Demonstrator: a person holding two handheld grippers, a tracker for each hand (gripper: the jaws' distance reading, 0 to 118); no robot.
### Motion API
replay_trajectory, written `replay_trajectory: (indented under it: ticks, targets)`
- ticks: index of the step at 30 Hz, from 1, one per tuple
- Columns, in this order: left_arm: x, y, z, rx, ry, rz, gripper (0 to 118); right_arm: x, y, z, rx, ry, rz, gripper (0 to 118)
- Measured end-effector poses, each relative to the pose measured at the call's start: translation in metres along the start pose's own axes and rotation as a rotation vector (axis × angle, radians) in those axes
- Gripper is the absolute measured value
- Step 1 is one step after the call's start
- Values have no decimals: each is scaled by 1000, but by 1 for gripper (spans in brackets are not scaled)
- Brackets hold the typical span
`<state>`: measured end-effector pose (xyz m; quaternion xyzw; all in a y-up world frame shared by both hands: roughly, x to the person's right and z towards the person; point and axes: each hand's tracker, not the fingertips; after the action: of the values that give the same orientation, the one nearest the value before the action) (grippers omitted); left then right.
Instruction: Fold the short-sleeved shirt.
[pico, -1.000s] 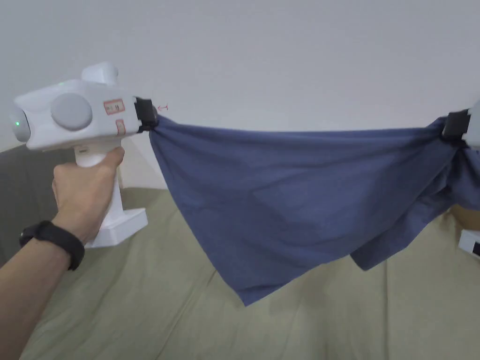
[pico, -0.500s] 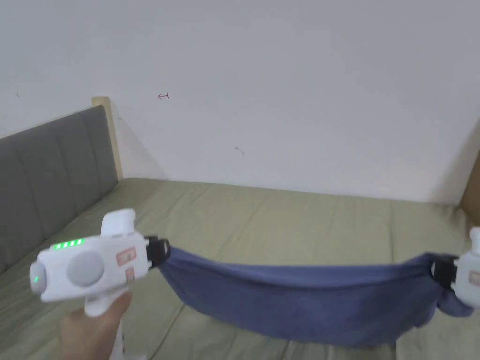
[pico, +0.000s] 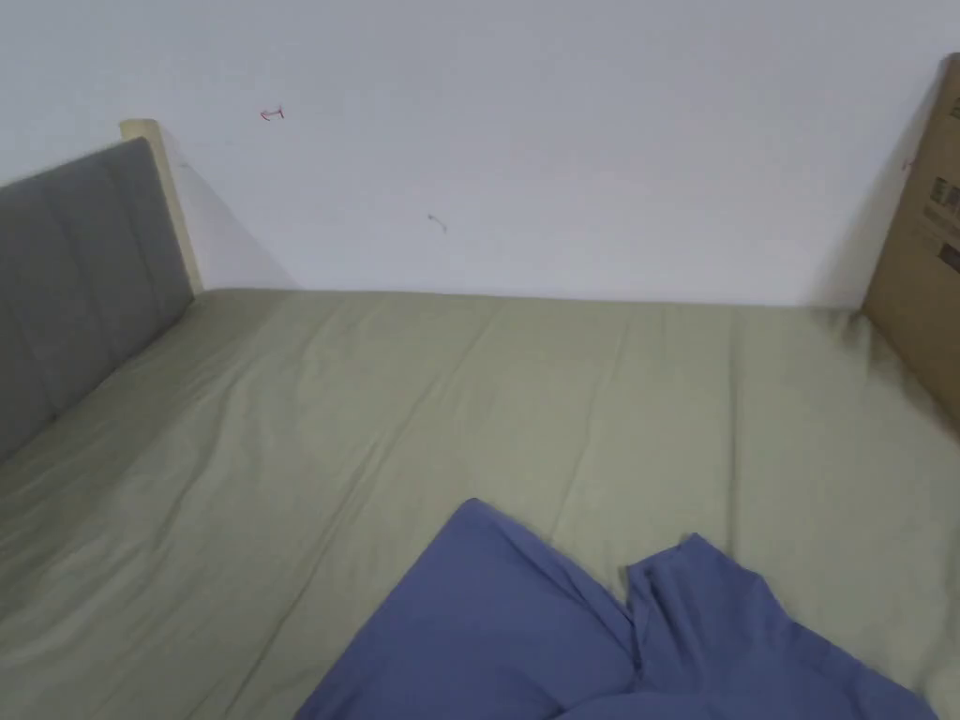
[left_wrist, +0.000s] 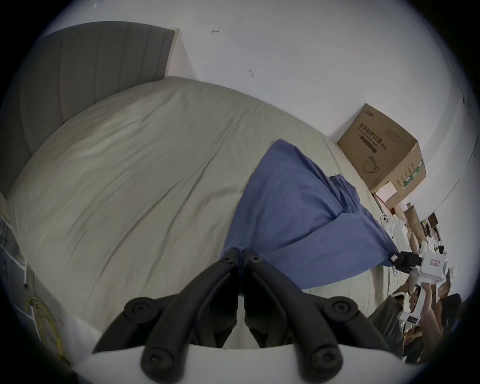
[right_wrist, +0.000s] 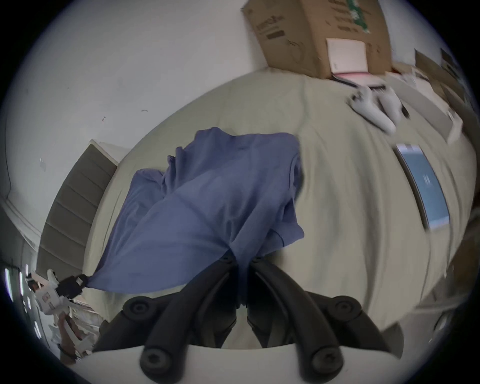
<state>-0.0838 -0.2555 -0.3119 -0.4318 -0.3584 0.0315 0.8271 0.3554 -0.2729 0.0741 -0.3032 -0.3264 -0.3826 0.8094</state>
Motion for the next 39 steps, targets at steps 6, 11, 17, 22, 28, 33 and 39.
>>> replay_trajectory:
  ticks: [6,11,17,22,28,33,39]
  targets:
    - [1,-23,8,-21,10,-53,2,4,-10,3,-19,-47,120,5]
    - [6,-19,16,58,117,-81,52,-3,-17,19,27,-117,225,75]
    - [56,2,79,304,109,-207,56,-35,1,76,248,-63,353,75]
    - [112,13,124,486,98,-333,55,-88,12,116,448,43,455,75]
    - [149,12,142,527,42,-371,11,-143,15,139,482,109,500,13]
    - [144,11,145,497,-7,-348,0,-154,13,136,441,110,516,0]
    - [94,12,138,418,-11,-212,0,-134,15,132,421,115,477,0]
